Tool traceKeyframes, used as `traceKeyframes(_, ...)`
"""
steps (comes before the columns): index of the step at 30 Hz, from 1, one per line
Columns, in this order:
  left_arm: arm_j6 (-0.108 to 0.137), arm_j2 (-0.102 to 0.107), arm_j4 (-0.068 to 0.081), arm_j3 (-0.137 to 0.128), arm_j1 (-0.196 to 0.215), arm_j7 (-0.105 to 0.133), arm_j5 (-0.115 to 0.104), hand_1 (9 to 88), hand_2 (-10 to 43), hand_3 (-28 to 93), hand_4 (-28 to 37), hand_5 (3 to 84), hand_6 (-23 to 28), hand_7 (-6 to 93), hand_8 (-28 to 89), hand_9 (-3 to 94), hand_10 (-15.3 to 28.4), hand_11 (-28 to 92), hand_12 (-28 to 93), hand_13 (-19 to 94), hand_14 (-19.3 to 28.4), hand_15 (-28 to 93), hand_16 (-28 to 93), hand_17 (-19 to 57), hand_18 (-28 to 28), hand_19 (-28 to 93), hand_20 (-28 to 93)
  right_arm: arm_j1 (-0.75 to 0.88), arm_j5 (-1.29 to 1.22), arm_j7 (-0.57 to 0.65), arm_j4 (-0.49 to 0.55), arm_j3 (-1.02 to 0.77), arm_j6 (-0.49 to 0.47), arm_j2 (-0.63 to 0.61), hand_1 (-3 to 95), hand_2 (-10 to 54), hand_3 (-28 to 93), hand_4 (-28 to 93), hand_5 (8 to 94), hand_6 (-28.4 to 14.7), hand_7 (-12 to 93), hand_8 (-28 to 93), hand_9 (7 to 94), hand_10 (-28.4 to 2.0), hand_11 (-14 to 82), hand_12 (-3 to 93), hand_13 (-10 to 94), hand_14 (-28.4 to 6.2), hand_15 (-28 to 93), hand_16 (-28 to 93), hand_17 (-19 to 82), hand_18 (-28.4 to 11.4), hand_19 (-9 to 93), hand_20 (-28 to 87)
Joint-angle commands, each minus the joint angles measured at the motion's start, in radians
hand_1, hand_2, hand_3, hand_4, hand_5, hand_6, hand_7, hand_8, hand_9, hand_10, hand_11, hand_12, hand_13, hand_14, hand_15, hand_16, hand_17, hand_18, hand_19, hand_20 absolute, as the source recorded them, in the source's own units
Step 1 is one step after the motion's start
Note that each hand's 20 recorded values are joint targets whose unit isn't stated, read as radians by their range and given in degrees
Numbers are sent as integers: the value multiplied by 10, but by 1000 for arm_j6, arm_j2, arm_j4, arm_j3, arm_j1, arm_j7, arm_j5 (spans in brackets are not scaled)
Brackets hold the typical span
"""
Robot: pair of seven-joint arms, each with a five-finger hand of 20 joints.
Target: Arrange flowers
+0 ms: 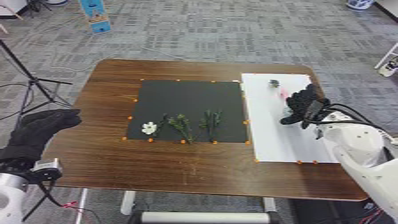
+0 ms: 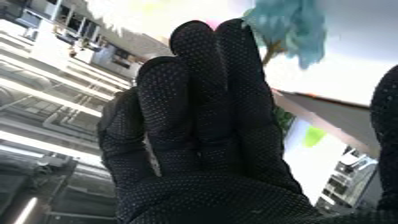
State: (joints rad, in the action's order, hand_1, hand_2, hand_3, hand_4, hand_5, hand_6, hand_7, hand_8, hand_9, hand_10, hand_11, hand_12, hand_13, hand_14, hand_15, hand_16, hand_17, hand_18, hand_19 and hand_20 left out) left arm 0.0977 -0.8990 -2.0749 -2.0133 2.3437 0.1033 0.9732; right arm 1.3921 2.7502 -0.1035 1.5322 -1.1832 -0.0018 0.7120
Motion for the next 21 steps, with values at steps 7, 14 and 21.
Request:
traceKeyframes(7, -2, -19, -7, 3, 4, 14, -6, 282, 42, 736, -211, 558, 30, 182, -66, 539, 127, 238, 190, 424, 160, 240, 46, 77, 125, 106, 236, -8, 84, 27, -29, 52, -5, 28, 376, -26, 649, -198, 748, -6, 261, -14, 774, -147, 307, 279, 614, -169, 663, 385, 278, -255, 754, 654)
traceKeyframes(14, -1, -23, -10, -4, 9, 14, -8, 282, 41, 736, -212, 559, 31, 181, -67, 538, 126, 240, 190, 424, 159, 241, 46, 76, 126, 107, 236, 1, 35, 37, 3, 53, 9, -6, 505, 62, 556, -212, 766, 2, 271, 118, 801, -131, 332, 293, 638, -156, 665, 393, 295, -247, 766, 649)
traceKeyframes(21, 3, -16, -3, -19, 21, 12, -18, 282, 42, 735, -213, 557, 30, 181, -67, 538, 126, 240, 189, 423, 159, 240, 46, 76, 126, 107, 235, -39, -82, 77, 109, 71, 44, -87, 519, 87, 548, -233, 758, 3, 278, 120, 791, -117, 353, 302, 636, -153, 673, 399, 297, -243, 770, 653)
